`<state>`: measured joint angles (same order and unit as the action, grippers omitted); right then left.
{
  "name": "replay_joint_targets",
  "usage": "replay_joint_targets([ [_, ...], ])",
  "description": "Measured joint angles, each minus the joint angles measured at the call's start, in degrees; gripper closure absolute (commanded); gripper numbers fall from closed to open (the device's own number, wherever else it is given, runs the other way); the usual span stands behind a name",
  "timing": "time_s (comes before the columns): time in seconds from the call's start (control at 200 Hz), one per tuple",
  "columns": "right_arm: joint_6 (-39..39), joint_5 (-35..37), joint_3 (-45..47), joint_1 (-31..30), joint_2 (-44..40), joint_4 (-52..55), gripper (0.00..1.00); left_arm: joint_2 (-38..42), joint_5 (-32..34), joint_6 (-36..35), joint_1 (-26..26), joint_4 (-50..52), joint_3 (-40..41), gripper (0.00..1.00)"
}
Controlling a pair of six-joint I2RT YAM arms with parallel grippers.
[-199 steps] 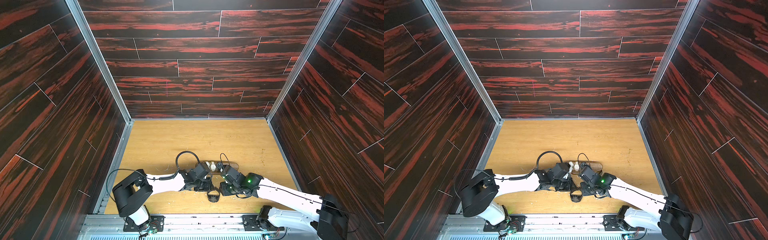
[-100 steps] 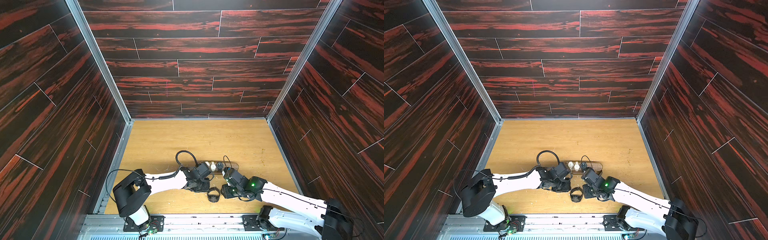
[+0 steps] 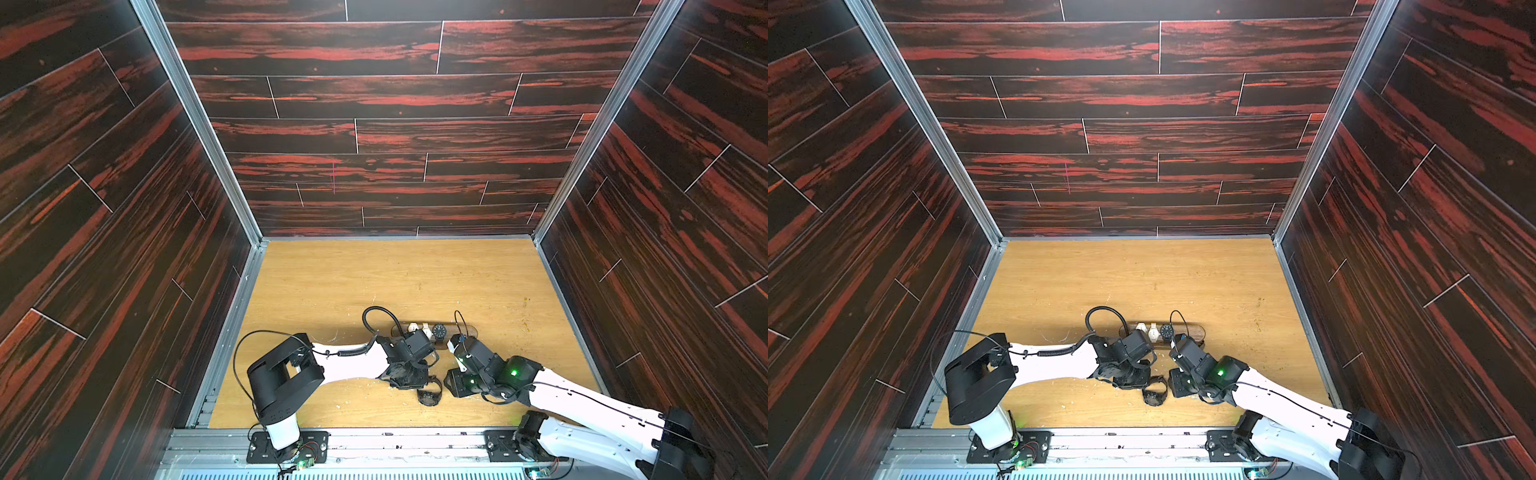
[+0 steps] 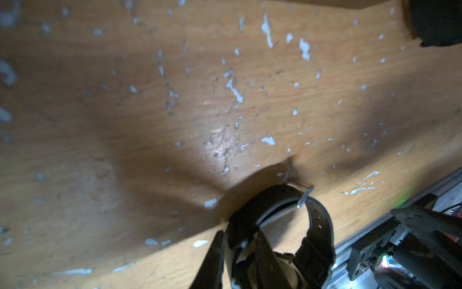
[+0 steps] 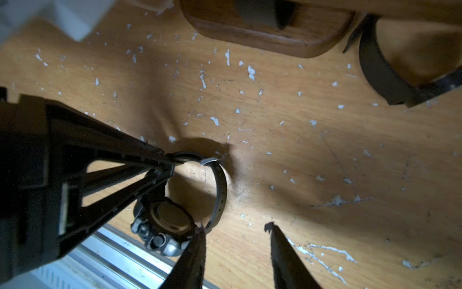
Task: Place watch on stand
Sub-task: Pick up the watch at the center of the board.
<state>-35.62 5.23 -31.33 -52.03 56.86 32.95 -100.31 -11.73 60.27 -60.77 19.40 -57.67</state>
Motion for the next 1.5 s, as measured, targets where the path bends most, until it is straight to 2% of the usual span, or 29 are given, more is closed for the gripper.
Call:
replay_joint_targets([
  [0.18, 1.7, -2.5, 0.6, 1.9, 0.3, -1.9, 0.56, 0.0, 0.8, 1.6, -0.3, -0.3, 0.0, 0.76],
  [0.346, 2.7, -4.7, 0.9, 3.0, 1.7, -3.0, 0.56, -0.9, 1.4, 2.8, -1.0, -1.7, -0.2, 0.8],
  [0.606, 3.8, -7.3, 0.9, 5.0, 1.7, -4.3, 0.56, -4.0, 2.3, 3.8, -2.3, -2.4, -1.9, 1.0],
  [0.877, 4.5, -9.1, 1.4, 6.2, 1.7, -4.8, 0.56, -3.8, 4.8, 4.1, -2.7, 0.2, -2.7, 1.0],
  [1.142, 4.7, -10.2, 1.4, 6.8, 1.7, -4.9, 0.56, -1.6, 9.7, 2.4, -2.8, 11.0, -6.6, 1.0],
  [1.498, 5.4, -10.5, 0.1, 7.1, 1.6, -4.5, 0.57, 1.1, 15.4, -5.9, -1.9, 27.7, -17.0, 1.0],
])
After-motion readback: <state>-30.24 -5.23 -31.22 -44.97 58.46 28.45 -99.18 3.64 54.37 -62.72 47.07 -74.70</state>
